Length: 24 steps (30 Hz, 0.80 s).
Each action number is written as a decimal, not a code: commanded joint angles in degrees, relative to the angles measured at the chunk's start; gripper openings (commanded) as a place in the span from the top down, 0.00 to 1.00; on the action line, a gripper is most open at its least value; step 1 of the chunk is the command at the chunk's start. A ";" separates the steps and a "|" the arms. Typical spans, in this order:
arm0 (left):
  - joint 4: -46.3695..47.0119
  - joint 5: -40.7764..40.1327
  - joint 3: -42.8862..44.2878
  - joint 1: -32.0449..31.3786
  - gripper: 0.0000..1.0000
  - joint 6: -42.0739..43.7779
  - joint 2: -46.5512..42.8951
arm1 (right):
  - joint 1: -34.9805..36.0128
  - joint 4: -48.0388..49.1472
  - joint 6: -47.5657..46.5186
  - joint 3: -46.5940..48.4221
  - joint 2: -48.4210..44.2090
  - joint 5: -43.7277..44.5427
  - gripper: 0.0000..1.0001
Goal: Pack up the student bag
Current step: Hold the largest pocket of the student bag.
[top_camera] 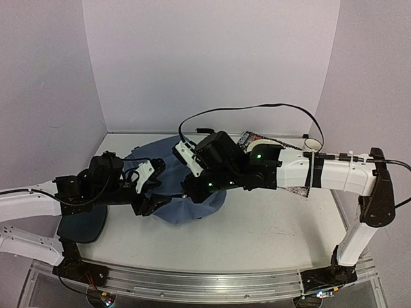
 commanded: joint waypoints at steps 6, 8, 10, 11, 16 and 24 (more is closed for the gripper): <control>16.44 6.42 -4.17 -0.78 0.34 15.80 3.42 | -0.21 4.05 2.79 -1.35 -5.31 1.18 1.00; 17.84 7.25 -4.29 -0.95 0.36 18.11 4.98 | -0.20 4.15 3.22 -1.60 -5.35 0.82 1.00; 18.09 7.52 -3.57 -1.11 0.38 19.64 7.18 | -0.21 5.52 3.58 -1.60 -5.24 0.34 1.00; 18.10 7.54 -3.18 -1.19 0.39 20.23 8.46 | -0.20 5.87 3.74 -1.60 -5.17 0.19 1.00; 18.28 7.71 -3.02 -1.81 0.49 21.95 11.09 | -0.23 6.09 3.74 -1.76 -5.66 1.04 1.00; 18.23 4.23 -5.86 -2.11 0.96 22.21 7.78 | -2.69 6.01 3.25 -5.46 -8.70 4.60 1.00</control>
